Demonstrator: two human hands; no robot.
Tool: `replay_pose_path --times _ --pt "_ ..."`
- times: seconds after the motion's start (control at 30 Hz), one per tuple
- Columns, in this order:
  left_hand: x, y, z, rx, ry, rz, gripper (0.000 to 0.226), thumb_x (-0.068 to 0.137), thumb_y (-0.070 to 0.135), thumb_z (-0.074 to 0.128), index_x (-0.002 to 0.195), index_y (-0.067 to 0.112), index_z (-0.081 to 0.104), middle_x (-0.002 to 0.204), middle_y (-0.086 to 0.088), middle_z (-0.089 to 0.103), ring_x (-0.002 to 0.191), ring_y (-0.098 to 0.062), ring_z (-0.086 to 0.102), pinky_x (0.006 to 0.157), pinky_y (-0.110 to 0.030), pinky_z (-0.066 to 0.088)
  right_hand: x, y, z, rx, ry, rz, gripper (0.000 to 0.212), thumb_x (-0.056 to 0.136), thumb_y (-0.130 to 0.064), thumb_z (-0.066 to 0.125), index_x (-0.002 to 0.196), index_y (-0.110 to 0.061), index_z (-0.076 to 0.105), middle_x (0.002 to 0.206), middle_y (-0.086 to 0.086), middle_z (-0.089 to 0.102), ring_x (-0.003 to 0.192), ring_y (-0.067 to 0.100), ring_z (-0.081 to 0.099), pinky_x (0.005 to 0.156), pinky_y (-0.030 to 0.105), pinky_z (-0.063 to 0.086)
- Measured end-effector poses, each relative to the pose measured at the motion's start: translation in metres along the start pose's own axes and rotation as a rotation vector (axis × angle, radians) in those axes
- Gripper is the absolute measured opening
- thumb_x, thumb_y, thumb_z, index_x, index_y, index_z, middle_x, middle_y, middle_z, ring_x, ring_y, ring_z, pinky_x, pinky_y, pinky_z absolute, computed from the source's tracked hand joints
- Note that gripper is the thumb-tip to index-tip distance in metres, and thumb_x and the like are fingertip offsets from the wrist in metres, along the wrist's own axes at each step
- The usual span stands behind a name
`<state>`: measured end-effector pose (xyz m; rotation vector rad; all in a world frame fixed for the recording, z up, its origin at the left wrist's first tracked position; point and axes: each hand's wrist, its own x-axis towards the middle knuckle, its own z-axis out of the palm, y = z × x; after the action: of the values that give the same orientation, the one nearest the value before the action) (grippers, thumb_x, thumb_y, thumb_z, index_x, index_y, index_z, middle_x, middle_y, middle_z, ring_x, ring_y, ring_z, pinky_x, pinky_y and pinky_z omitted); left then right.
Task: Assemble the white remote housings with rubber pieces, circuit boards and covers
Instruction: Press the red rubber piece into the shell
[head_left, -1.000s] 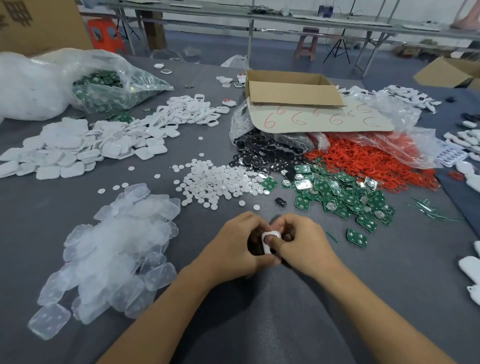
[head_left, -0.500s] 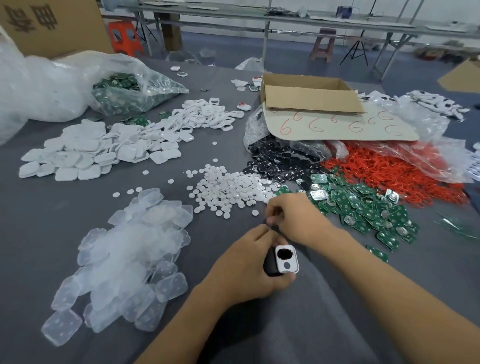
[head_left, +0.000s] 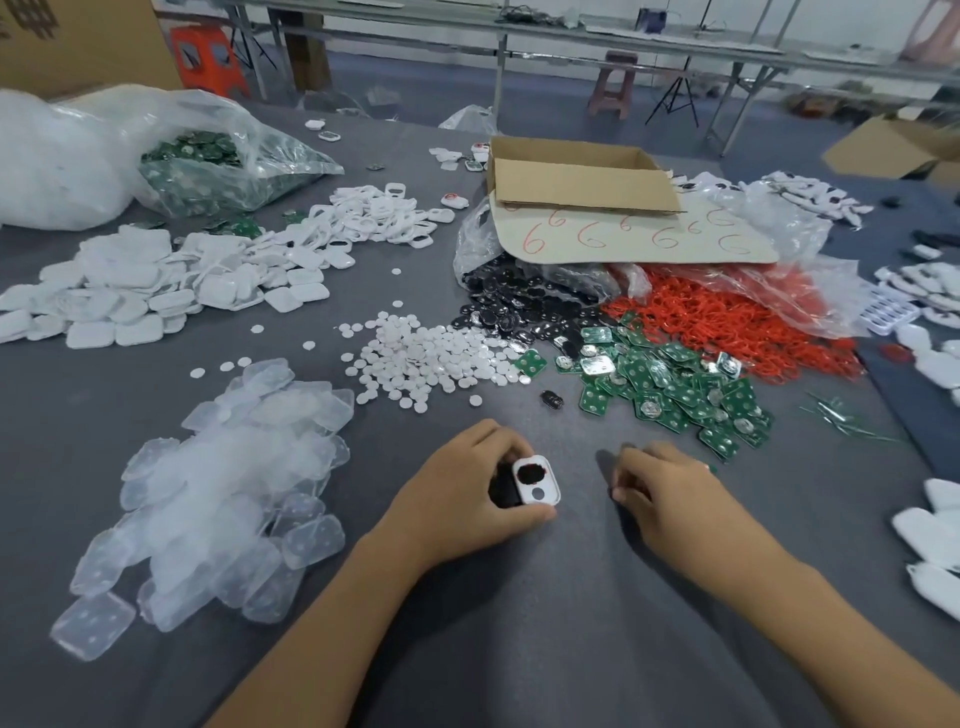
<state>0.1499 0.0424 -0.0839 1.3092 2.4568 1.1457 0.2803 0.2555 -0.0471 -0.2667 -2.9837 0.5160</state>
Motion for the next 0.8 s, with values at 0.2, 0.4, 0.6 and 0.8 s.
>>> replay_pose_path --times 0.2,0.4,0.6,0.8 --pt "0.0 0.001 0.0 0.002 0.004 -0.008 0.042 0.072 0.061 0.079 0.1 0.037 0.059 0.099 0.02 0.054 0.09 0.001 0.054 0.075 -0.011 0.04 -0.038 0.005 0.011 -0.014 0.196 0.084 0.013 0.089 -0.01 0.071 0.082 -0.014 0.06 0.077 -0.001 0.052 0.072 0.025 0.052 0.06 0.043 0.05" --pt "0.0 0.0 0.0 0.005 0.006 -0.018 0.043 0.072 0.063 0.079 0.1 0.037 0.059 0.097 0.02 0.055 0.089 0.0 0.054 0.075 -0.011 0.04 -0.061 0.019 0.01 0.064 0.227 0.042 0.019 0.087 -0.011 0.073 0.085 -0.027 0.061 0.08 -0.012 0.056 0.067 0.011 0.057 0.062 0.032 0.051" --pt "0.001 -0.001 0.001 0.009 0.005 -0.018 0.044 0.071 0.066 0.078 0.1 0.039 0.059 0.097 0.021 0.054 0.09 0.0 0.054 0.074 -0.011 0.039 -0.078 0.023 0.015 0.031 0.359 0.052 0.015 0.081 -0.015 0.077 0.087 -0.025 0.069 0.08 -0.015 0.06 0.066 0.004 0.055 0.066 0.015 0.043" --pt "0.002 -0.003 0.001 0.015 0.005 -0.012 0.045 0.071 0.067 0.078 0.101 0.04 0.058 0.097 0.022 0.054 0.09 0.001 0.054 0.074 -0.011 0.039 -0.082 0.012 0.015 0.144 0.488 0.056 0.015 0.093 -0.017 0.064 0.09 -0.031 0.059 0.075 -0.014 0.064 0.063 0.009 0.061 0.064 0.012 0.043"
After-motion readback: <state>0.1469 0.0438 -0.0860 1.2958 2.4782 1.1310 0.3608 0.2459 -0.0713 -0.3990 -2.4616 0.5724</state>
